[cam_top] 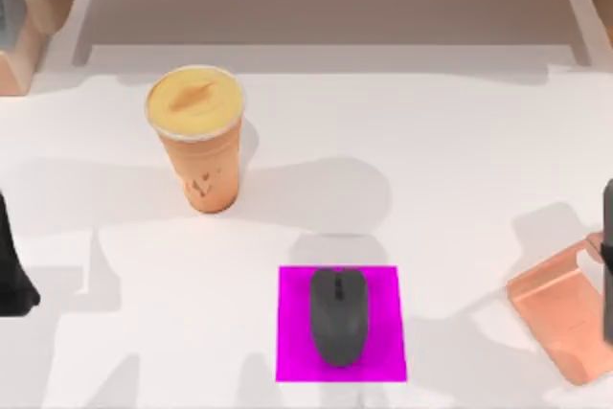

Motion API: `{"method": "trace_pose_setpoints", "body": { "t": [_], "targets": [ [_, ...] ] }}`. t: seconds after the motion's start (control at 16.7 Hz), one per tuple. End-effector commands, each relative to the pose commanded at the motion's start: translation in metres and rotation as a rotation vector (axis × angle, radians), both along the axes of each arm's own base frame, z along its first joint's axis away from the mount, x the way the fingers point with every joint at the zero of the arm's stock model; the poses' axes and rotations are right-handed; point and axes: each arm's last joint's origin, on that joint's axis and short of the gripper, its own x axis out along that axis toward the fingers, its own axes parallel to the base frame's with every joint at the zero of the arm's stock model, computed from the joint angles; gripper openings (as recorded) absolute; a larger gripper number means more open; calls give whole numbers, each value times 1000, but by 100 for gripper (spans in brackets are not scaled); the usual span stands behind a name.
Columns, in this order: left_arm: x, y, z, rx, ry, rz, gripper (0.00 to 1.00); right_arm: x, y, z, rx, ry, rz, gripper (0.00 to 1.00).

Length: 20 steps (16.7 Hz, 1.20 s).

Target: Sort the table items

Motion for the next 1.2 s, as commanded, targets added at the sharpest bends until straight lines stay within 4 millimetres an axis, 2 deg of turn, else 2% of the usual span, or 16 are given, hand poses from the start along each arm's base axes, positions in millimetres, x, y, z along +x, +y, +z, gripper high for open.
{"method": "trace_pose_setpoints", "body": {
  "t": [0.42,0.84,1.2],
  "targets": [
    [0,0,0,0,0,0,100,-3,0,0,0,0,1,100],
    [0,0,0,0,0,0,100,-30,0,0,0,-1,0,100],
    [0,0,0,0,0,0,100,-29,0,3,3,-17,-3,100]
  ]
}}
